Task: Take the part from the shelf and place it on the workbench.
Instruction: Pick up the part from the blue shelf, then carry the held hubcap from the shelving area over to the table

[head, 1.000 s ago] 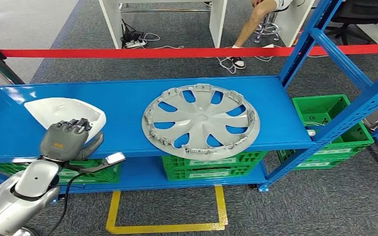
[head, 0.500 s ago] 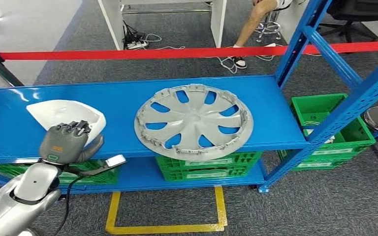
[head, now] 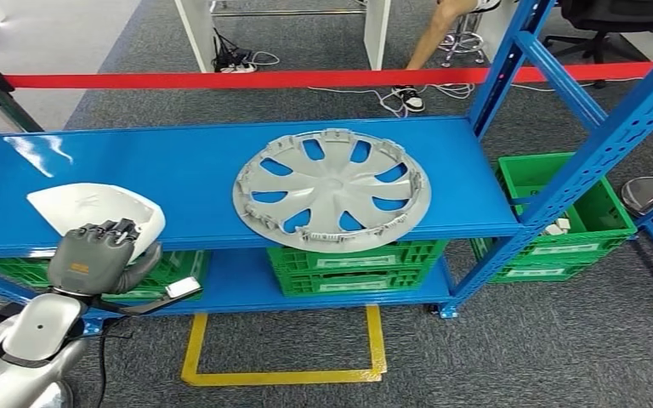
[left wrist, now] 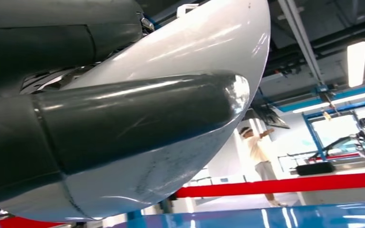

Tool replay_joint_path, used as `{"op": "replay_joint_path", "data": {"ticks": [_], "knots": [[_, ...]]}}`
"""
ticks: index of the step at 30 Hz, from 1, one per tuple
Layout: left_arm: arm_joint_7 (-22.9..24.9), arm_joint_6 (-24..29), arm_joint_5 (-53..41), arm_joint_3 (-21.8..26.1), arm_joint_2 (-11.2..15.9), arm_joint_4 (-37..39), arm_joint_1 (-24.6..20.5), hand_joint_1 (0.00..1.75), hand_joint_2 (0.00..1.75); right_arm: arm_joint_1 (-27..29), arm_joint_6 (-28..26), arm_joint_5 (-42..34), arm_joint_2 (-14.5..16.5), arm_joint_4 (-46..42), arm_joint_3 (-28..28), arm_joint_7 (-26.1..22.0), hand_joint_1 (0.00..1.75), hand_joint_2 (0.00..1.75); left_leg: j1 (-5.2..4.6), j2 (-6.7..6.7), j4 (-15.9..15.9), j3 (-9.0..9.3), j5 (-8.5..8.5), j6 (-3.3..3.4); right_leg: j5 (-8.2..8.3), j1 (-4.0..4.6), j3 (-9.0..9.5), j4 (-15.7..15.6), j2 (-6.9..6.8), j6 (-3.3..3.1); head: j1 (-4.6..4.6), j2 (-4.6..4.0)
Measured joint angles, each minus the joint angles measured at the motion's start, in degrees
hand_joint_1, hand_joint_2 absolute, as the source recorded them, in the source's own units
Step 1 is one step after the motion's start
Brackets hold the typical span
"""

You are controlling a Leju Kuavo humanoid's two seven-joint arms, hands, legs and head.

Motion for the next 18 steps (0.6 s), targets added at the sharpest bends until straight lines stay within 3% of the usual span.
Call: {"op": "replay_joint_path", "data": {"ticks": [2,3,4,6,7,8,9,11,13,14,16,18], "knots": [[-0.04,-0.26,0.0,0.26,-0.04,-0.11,0.31,1.75,0.0,0.18,0.05,0.04,0.0,0.01,0.03,-0.25,0.0,0.0,0.06,0.14,-0.22,-0.8,1.0,0.79,0.41,-0.16,-0.33,-0.38,-0.01,0.73,0.0,0.0],[-0.05,-0.33,0.0,0.32,-0.07,-0.2,0.45,1.75,0.0,0.28,0.08,0.05,0.01,0.01,0.04,-0.32,0.0,0.0,0.12,0.23,-0.34,-1.24,1.61,1.26,-0.71,-0.21,-0.73,0.31,-0.06,1.04,0.15,0.0],[-0.05,-0.36,0.0,0.34,-0.1,-0.31,0.52,1.75,0.0,0.38,0.1,0.05,0.03,0.03,0.07,-0.35,0.0,0.0,0.21,0.32,-0.45,-1.76,2.23,1.63,-2.83,-0.25,-1.4,2.23,-0.13,1.28,0.27,0.0],[-0.06,-0.38,0.0,0.41,-0.16,-0.45,0.7,1.75,0.0,0.43,0.14,0.06,0.08,0.08,0.1,-0.37,0.0,0.0,0.06,0.36,-0.39,-3.08,3.34,2.01,-8.41,-0.23,-3.09,9.31,-0.26,1.57,0.52,-0.01],[-0.06,-0.38,0.0,0.45,-0.19,-0.47,0.81,1.75,0.0,0.42,0.15,0.06,0.09,0.09,0.12,-0.37,0.0,0.0,-0.05,0.38,-0.35,-3.8,3.91,2.05,-10.2,-0.2,-3.61,12.83,-0.27,1.63,0.53,-0.01],[-0.06,-0.4,0.0,0.49,-0.22,-0.47,0.92,1.75,0.0,0.4,0.15,0.06,0.09,0.09,0.14,-0.38,0.0,0.0,-0.16,0.4,-0.33,-4.52,4.47,2.07,-10.8,-0.16,-3.45,15.02,-0.27,1.59,0.52,-0.01],[-0.06,-0.45,0.0,0.51,-0.25,-0.47,1.02,1.75,0.0,0.4,0.15,0.06,0.09,0.09,0.16,-0.38,0.0,0.0,-0.26,0.42,-0.31,-5.17,4.99,2.05,-10.24,-0.08,-2.32,15.15,-0.26,1.43,0.52,-0.01],[-0.07,-0.69,0.01,0.65,-0.29,-0.5,1.13,1.75,0.0,0.36,0.16,0.04,0.09,0.09,0.21,-0.39,0.0,0.0,-0.38,0.43,-0.29,-6.26,5.93,1.93,-8.01,0.2,2.82,9.4,-0.26,0.75,0.52,-0.01],[-0.28,-1.32,0.07,1.08,-0.36,-0.66,1.21,1.75,0.0,0.14,0.16,-0.04,0.09,0.09,0.26,-0.42,0.0,0.0,-0.43,0.45,-0.3,-7.0,6.81,1.52,-7.92,0.62,8.55,1.42,-0.23,-0.02,0.45,-0.01],[-0.47,-1.7,0.12,1.33,-0.43,-0.74,1.24,1.75,0.0,0.02,0.17,-0.11,0.09,0.09,0.29,-0.46,0.0,0.0,-0.35,0.48,-0.34,-7.18,7.26,1.22,-8.36,0.83,10.0,-1.0,-0.19,-0.26,0.44,-0.01],[-0.91,-2.27,0.24,1.74,-0.58,-0.84,1.34,1.75,0.0,-0.01,0.17,-0.21,0.09,0.09,0.32,-0.52,0.0,0.0,-0.17,0.53,-0.67,-7.36,8.26,0.5,-8.1,1.1,10.1,-2.39,-0.16,-0.59,0.48,0.01],[-1.24,-2.59,0.36,2.04,-0.63,-0.85,1.48,1.75,0.0,0.02,0.15,-0.27,0.09,0.12,0.32,-0.5,0.0,0.0,-0.08,0.4,-0.29,-7.9,7.44,-0.15,-6.83,0.9,9.59,-3.13,-0.31,-1.22,0.51,0.01]]}}
